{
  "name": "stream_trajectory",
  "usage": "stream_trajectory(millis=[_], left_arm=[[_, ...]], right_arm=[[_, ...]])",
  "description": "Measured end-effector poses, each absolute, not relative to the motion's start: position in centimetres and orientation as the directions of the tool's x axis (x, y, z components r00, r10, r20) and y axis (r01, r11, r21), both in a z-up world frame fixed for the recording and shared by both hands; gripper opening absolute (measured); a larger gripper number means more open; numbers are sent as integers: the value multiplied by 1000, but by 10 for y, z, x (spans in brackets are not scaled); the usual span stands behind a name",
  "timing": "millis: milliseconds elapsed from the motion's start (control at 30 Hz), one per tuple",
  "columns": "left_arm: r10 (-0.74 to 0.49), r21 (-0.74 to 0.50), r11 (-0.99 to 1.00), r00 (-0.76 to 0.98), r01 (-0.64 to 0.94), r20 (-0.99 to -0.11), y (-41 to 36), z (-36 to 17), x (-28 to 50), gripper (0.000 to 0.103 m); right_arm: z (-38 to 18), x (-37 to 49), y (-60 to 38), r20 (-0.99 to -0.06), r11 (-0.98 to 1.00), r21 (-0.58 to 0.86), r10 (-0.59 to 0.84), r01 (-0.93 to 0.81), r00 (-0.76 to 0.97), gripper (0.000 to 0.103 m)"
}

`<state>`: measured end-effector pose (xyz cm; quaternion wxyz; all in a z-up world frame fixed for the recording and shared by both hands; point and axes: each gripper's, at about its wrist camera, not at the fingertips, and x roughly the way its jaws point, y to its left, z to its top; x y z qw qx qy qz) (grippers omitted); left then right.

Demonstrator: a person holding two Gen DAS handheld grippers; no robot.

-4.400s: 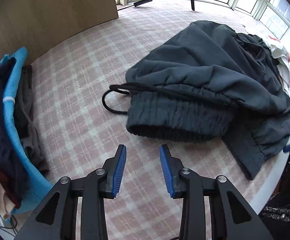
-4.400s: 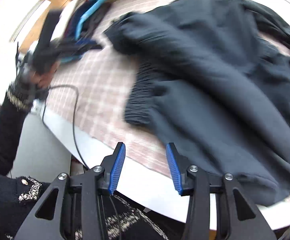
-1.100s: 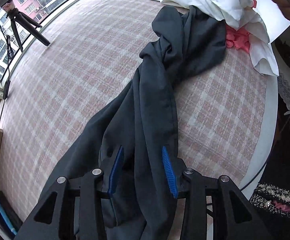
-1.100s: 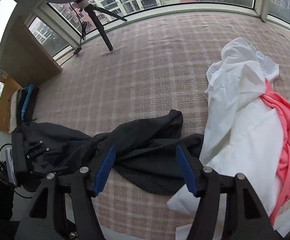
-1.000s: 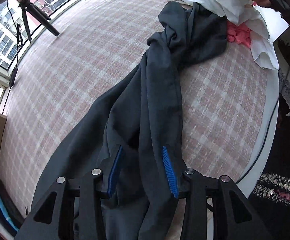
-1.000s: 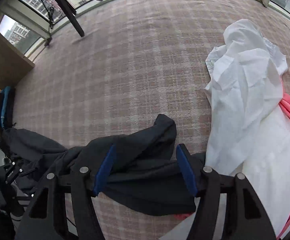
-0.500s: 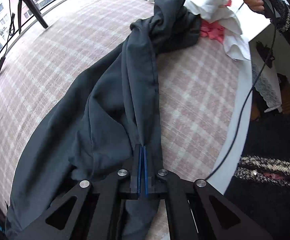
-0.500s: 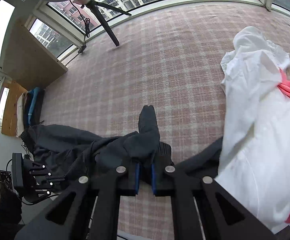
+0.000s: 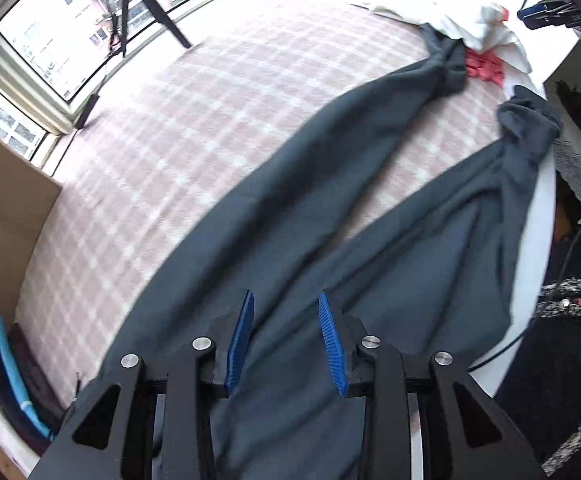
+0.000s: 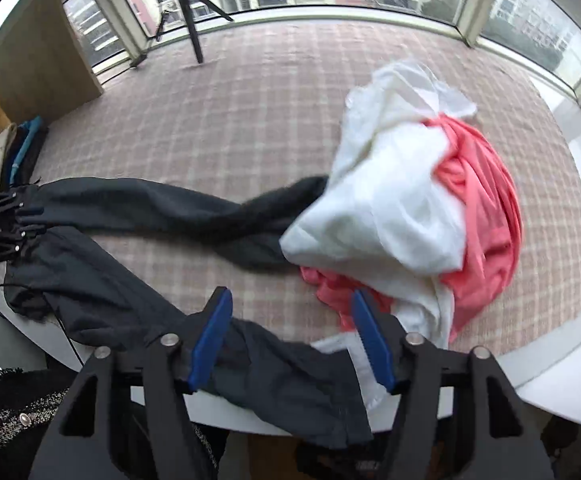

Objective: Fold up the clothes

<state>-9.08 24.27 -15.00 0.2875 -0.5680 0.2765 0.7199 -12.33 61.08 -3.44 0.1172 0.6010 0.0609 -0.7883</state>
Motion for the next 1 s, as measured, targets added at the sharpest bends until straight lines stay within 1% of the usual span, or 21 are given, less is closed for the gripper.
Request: stream_trajectory(millis=[33, 167, 233, 267, 300, 400, 533, 567, 600, 633, 667, 700, 733, 767, 800, 933, 1000], left_arm=[[76, 93, -698, -203, -710, -976, 233, -153, -102, 33], [-20, 179, -753, -249, -633, -968, 195, -164, -144, 33], [-67, 222, -742, -260, -633, -963, 186, -170, -147, 33], [-64, 217, -737, -253, -640, -965, 186, -173, -148, 34], [-62, 212, -732, -246, -647, -967, 186, -176, -149, 36], [-54, 195, -718, -226, -668, -973, 185, -186, -152, 51], [-45, 173, -699, -199, -694, -979, 184, -198, -155, 51], [-42, 167, -694, -192, -701, -981, 183, -201, -156, 51], [-40, 161, -688, -185, -707, -982, 183, -204, -157, 51], [-28, 154, -678, -184, -719, -982, 188, -207, -159, 51], [-16, 148, -667, -184, -730, -983, 193, -210, -160, 51], [-5, 141, -656, -183, -742, -983, 198, -212, -161, 48], [6, 137, -646, -185, -750, -983, 201, -214, -162, 25], [18, 126, -645, -180, -754, -983, 202, -216, -163, 7], [31, 115, -644, -176, -757, -984, 203, -218, -164, 1], [88, 65, -695, -175, -716, -981, 180, -208, -172, 1], [95, 89, -729, -229, -679, -969, 164, -186, -182, 1]], right_arm=[[-37, -135, 593, -956, -947, 27, -118, 321, -268, 65], [-75, -178, 597, -982, -972, 110, -139, 207, -131, 65], [-94, -199, 600, -986, -979, 145, -155, 143, -62, 65], [-103, -209, 601, -986, -981, 161, -165, 109, -28, 65], [-113, -220, 602, -984, -982, 176, -176, 76, 6, 65], [-142, -252, 606, -971, -977, 211, -213, -29, 105, 65], [-177, -267, 610, -952, -969, 220, -239, -117, 192, 65], [-177, -267, 610, -951, -963, 235, -256, -128, 175, 68], [-176, -268, 610, -949, -958, 252, -272, -140, 156, 68], [-176, -268, 609, -947, -951, 268, -289, -151, 137, 62], [-172, -267, 607, -941, -941, 303, -321, -149, 111, 34], [-168, -266, 605, -938, -937, 319, -334, -140, 97, 14], [-164, -264, 602, -934, -933, 334, -347, -132, 83, 3], [-156, -265, 597, -935, -934, 344, -350, -102, 51, 3], [-147, -266, 593, -935, -933, 351, -354, -72, 19, 3], [-99, -284, 583, -920, -926, 377, -372, -23, -120, 3], [-60, -299, 583, -890, -913, 409, -399, 2, -219, 2]])
